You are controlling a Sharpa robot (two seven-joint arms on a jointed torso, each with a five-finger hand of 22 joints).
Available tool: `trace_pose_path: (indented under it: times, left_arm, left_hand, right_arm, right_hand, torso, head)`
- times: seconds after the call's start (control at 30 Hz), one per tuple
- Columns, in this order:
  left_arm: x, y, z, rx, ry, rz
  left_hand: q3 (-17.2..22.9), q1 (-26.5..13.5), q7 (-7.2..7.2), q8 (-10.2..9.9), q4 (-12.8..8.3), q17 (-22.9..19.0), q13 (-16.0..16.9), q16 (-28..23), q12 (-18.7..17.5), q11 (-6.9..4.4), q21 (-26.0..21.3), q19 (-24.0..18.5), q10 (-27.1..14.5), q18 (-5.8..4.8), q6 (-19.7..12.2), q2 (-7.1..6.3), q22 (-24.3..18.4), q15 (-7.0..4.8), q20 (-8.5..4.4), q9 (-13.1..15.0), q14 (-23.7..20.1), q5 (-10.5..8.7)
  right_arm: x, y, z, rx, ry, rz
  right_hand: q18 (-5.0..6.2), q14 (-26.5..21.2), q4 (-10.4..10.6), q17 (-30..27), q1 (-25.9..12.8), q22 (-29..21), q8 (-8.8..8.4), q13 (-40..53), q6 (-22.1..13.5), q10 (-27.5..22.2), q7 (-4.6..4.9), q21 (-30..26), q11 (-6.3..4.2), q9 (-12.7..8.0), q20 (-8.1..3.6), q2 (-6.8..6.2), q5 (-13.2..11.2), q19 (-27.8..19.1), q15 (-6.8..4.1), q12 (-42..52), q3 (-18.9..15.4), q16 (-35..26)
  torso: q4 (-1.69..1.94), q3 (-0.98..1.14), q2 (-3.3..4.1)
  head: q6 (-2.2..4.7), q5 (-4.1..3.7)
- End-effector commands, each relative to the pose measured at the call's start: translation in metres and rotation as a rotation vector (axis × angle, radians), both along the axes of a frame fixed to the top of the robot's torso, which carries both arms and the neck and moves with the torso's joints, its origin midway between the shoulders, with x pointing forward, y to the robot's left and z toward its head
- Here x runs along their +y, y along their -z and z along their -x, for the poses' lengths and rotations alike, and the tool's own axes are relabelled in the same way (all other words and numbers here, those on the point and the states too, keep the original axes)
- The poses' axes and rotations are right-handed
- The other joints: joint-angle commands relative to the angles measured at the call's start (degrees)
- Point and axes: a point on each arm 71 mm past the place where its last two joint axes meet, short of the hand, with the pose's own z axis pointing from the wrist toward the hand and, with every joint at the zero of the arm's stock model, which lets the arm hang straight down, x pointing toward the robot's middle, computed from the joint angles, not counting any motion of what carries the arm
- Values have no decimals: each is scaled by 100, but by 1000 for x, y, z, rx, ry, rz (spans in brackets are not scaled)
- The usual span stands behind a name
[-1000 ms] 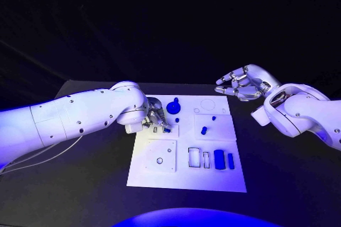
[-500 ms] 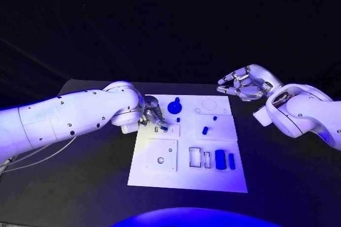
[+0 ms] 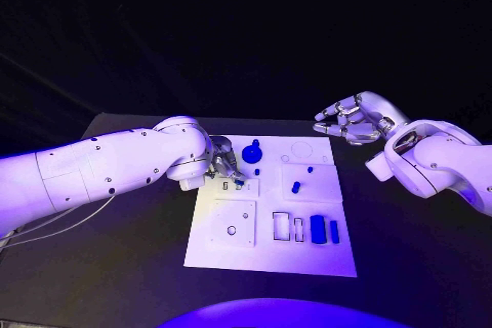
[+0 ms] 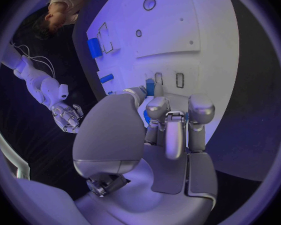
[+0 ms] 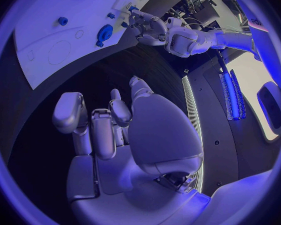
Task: Assemble the parts on the task board
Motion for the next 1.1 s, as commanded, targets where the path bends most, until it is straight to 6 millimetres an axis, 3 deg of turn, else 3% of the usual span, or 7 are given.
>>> trace_pose_path:
  times: [0.03, 1.1]
  left_arm:
    - [-1, 2, 0, 9, 11, -38]
    - [-2, 10, 0, 37, 32, -105]
  left_hand:
    - [1107, -44, -31, 39, -1078, 1162, -13, 31, 13, -5, 21, 18, 31, -102, 58, -45, 0, -30, 0, 95, 487, -8]
    - [1234, -244, -70, 77, -1145, 1177, 41, 42, 71, -35, 64, 74, 103, -117, 105, -117, 79, -51, -17, 170, 494, -14]
  right_arm:
    - [1, -1, 0, -12, -7, 4]
    - [1, -1, 2, -12, -11, 3]
  right_hand:
    - [103, 277, 1, 192, -45, -3, 20, -9, -47, 8, 0, -38, -9, -6, -22, -7, 37, -29, -39, -34, -24, -30]
    - [103, 277, 1, 192, -45, -3, 20, -9, -47, 8, 0, -38, -9, -6, -22, -7, 37, -29, -39, -34, -24, -30]
  torso:
    - [4, 3, 2]
    - [6, 3, -5]
  head:
    - [-20, -5]
    - [-64, -3]
